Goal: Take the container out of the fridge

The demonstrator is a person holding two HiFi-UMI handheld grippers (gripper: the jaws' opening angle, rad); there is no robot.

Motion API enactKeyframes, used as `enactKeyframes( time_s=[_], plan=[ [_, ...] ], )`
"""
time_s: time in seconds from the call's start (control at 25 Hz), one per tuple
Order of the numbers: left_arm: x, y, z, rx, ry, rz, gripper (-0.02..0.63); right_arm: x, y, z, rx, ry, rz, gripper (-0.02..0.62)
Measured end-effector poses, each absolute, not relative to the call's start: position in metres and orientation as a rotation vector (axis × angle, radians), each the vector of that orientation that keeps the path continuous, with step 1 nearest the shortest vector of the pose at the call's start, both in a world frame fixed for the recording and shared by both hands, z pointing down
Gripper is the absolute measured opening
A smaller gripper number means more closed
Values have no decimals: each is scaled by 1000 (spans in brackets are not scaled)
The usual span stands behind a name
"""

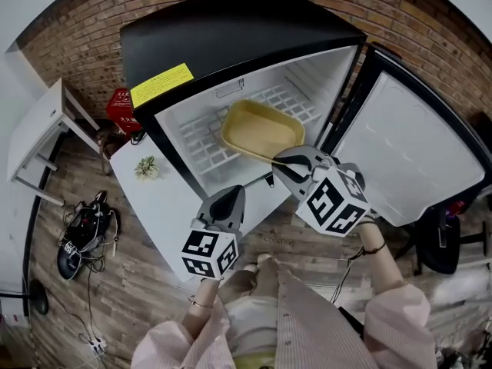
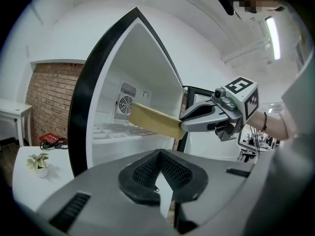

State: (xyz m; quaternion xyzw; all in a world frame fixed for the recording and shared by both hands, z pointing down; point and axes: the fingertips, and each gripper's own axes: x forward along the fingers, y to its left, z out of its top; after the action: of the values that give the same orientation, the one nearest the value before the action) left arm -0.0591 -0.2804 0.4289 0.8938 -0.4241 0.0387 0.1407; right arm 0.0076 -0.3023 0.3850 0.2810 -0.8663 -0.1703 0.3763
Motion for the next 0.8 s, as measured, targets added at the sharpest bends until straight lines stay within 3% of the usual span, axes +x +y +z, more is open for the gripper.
enactKeyframes(
  time_s=[0.8],
  plan=[
    [-37, -267, 434, 2560, -1244, 133, -9, 72, -256, 407, 873, -2234, -281, 23]
  ],
)
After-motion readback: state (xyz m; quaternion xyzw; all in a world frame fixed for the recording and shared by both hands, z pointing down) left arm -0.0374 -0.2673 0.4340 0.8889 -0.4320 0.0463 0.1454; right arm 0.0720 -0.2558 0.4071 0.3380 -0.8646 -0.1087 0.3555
